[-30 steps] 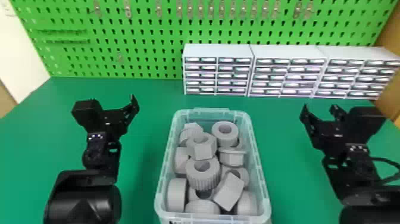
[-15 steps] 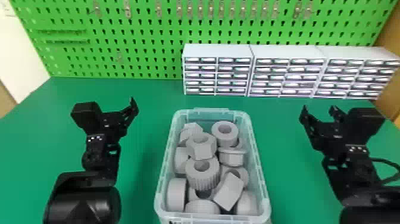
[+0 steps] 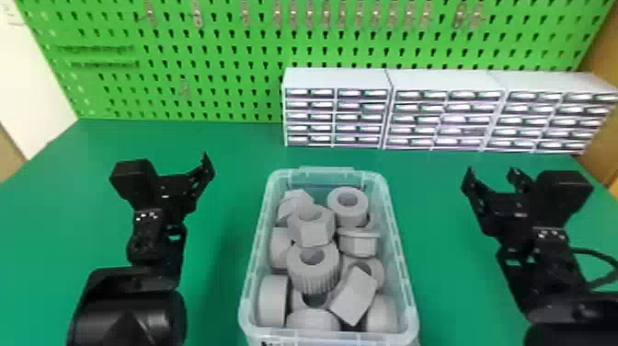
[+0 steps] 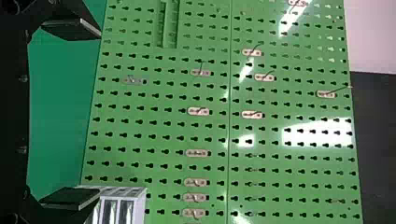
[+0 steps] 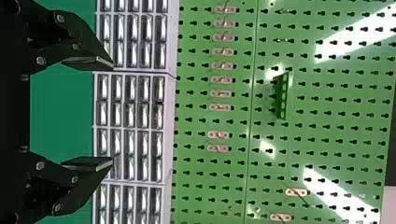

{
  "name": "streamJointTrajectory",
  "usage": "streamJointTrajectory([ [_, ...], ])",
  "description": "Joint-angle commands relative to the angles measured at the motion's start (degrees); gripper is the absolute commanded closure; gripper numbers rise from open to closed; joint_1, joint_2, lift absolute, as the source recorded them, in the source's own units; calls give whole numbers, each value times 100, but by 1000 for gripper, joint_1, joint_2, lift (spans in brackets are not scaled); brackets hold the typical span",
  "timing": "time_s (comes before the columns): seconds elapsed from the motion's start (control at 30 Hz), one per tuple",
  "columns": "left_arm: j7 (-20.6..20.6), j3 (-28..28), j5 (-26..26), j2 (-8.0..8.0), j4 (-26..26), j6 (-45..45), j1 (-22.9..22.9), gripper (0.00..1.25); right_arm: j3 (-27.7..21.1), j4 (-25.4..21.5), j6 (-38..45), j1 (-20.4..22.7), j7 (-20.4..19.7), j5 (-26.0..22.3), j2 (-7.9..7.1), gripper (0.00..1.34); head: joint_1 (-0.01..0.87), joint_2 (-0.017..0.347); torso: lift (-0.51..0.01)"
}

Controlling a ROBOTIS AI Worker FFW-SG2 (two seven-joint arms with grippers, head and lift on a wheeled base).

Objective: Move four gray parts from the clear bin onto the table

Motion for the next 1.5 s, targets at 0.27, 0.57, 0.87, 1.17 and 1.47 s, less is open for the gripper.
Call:
streamJointTrajectory([
  [0.27,0,36,44,-15,4,0,33,98,-10,-9,0,4,0,-3,-7,533,693,72,-52],
  [0.57,0,54,79,-15,4,0,51,98,-71,-114,0,13,0,-3,-16,533,693,72,-52],
  [0.87,-8,54,70,-15,4,0,51,98,-80,-132,0,-31,0,-3,-16,533,693,72,-52],
  [1.17,-8,54,0,-15,30,9,42,98,-98,-132,35,-40,0,6,-16,533,693,72,-52],
  [1.47,-8,45,26,-15,48,9,24,98,-106,-132,44,-57,0,6,-34,533,693,72,-52],
])
